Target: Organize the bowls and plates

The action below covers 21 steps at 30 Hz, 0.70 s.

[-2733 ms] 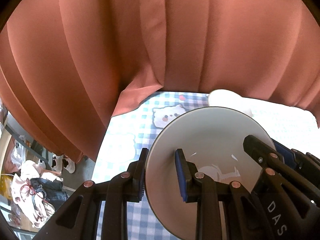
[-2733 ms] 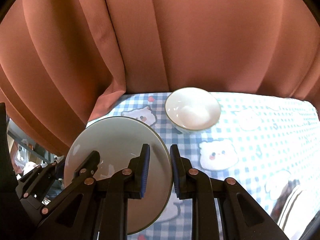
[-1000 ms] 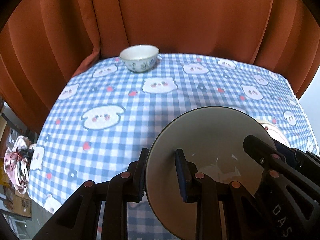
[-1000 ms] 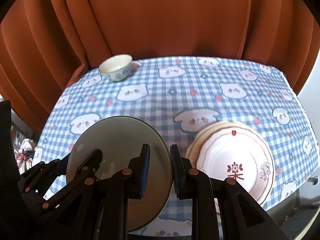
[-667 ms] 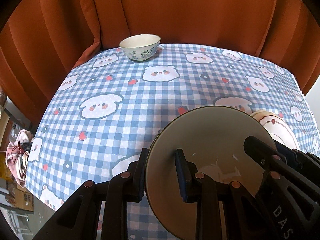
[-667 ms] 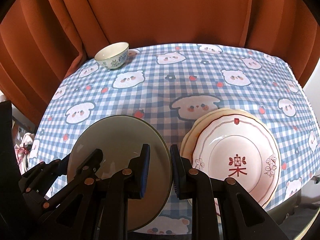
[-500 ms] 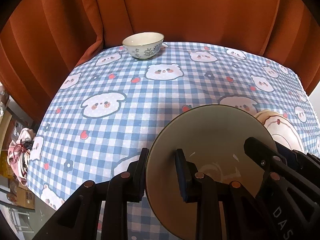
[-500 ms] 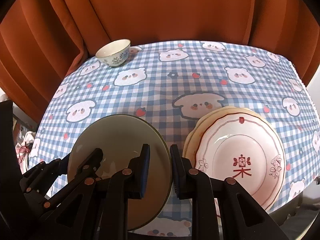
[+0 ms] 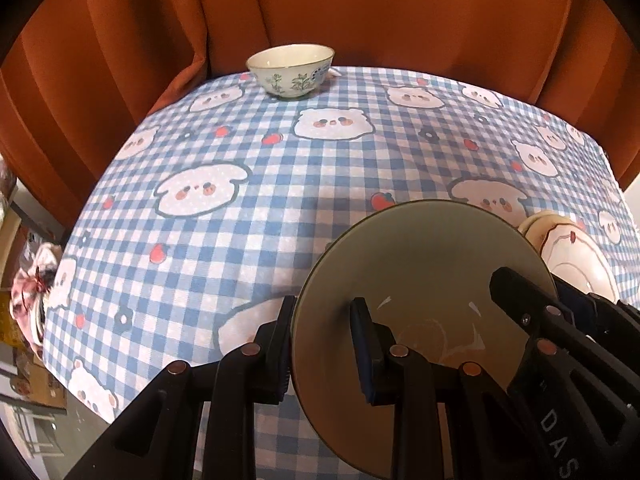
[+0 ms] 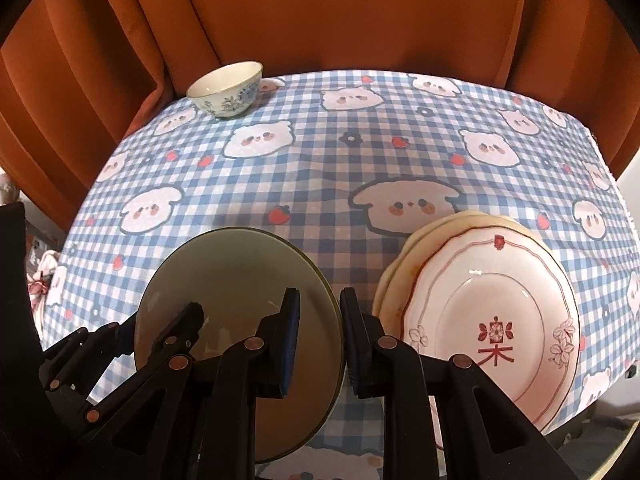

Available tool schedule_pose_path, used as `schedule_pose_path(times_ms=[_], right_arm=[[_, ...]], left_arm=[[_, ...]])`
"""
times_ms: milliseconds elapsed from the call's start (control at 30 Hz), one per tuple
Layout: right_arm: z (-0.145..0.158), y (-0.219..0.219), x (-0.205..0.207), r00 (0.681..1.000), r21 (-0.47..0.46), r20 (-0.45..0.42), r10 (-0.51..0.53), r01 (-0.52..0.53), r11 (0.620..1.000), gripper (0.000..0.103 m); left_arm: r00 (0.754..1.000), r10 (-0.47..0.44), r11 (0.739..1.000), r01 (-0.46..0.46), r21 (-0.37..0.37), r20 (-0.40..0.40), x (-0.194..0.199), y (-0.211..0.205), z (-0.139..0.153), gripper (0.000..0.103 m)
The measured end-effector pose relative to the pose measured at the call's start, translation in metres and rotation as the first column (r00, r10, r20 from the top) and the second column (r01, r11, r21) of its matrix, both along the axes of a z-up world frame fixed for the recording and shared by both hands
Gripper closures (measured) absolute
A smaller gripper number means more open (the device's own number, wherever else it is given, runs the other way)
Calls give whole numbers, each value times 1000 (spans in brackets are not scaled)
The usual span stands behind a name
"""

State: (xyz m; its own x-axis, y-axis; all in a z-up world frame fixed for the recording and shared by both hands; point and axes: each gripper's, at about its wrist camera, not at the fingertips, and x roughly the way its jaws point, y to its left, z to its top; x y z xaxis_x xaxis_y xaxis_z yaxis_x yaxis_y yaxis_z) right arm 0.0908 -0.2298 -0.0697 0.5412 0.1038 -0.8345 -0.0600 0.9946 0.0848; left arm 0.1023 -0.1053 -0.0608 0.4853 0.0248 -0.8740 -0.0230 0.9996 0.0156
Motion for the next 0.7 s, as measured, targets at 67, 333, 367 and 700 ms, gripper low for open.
schedule_pose_path(times_ms=[67,333,367,700], right_arm=[[-1,0,-1,1000,-4,5,-13,13,1000,79],[-1,6,-1,997,-17,-2,-71,71,997,73],[-2,6,-1,997,-12,-7,-76,76,997,70],[15,17,-11,986,-40,-2,-166,166,985,38]], left_arm=[[1000,-10,1000,10,-7,1,1,1,0,78],[997,-77,995,77,-62,-2,2,6,0,64],[996,-91,994,90,-64,-5,2,7,0,61],[991,-134,983,133,-127,5,0,32,19,34]])
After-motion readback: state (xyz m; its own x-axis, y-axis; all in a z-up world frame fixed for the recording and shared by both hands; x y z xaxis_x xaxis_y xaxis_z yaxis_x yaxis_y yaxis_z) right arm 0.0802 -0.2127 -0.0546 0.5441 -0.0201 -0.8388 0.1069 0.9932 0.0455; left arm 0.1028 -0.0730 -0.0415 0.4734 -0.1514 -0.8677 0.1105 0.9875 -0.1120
